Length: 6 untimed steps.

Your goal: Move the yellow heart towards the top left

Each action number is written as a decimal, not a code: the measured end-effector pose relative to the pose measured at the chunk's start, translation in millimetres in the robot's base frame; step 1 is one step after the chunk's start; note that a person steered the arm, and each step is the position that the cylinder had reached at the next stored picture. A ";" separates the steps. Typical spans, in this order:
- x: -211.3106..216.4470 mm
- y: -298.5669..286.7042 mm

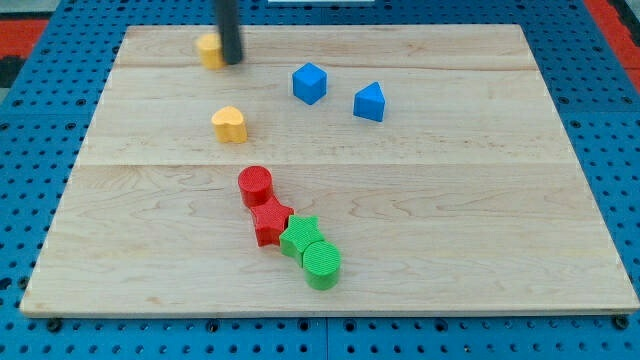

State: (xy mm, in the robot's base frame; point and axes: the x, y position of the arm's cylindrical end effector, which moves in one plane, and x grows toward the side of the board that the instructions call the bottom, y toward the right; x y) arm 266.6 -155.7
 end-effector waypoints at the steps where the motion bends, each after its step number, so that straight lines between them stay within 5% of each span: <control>1: 13.5 21.1; 2: 38.5 98.8; 4: 156.8 104.7; 6: 72.3 -5.6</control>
State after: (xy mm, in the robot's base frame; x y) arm 338.8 -161.3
